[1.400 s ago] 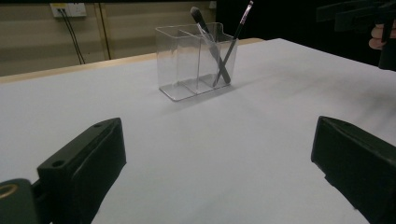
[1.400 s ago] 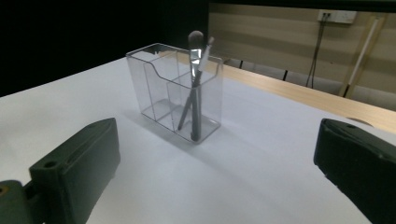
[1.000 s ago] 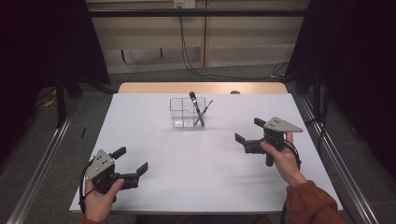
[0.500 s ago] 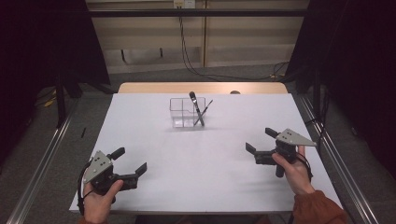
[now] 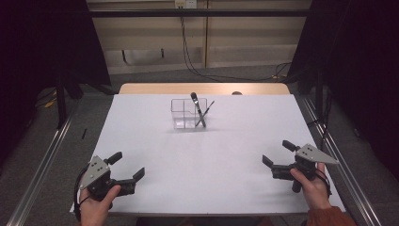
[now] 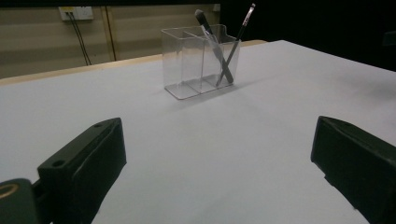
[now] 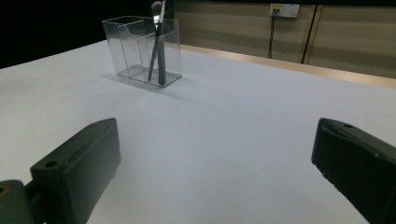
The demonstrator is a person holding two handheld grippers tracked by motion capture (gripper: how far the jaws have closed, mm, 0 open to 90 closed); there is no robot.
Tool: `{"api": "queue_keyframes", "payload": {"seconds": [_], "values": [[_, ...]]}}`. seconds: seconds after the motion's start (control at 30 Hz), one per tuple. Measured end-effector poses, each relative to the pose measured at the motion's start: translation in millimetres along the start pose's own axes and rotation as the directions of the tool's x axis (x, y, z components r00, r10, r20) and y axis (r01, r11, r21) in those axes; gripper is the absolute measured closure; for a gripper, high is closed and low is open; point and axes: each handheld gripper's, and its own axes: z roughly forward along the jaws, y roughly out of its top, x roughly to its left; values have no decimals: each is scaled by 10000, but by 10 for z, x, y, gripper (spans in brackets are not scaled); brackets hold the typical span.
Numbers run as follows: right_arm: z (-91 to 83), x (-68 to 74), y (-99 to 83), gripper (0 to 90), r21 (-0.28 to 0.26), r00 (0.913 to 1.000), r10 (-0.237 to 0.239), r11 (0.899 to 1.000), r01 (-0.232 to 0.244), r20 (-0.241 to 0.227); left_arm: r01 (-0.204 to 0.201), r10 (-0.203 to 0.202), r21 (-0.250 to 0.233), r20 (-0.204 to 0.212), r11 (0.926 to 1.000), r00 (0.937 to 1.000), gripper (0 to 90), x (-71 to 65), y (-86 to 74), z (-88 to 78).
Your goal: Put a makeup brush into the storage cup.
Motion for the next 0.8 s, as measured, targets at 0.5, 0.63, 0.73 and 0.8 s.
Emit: {"api": "queue_keyframes", "payload": {"seconds": [0.5,0.63,0.73,0.8], "values": [[-293,-7,-79,0,-124,9999,-9,9999,11,140,82,-81,11,-139,10000,9999,32,10,-15,-70],[-278,-14,-91,0,21,9999,116,9999,-116,26,10,-9,84,-125,10000,9999,32,13,-15,-52],[-266,-14,-93,0,66,10000,74,10000,-74,12,57,-57,32,-120,10000,9999,34,14,-8,-54],[-256,-18,-98,4,39,9998,15,10000,-16,186,92,-91,43,-197,9999,9998,34,20,-11,-58]]}}
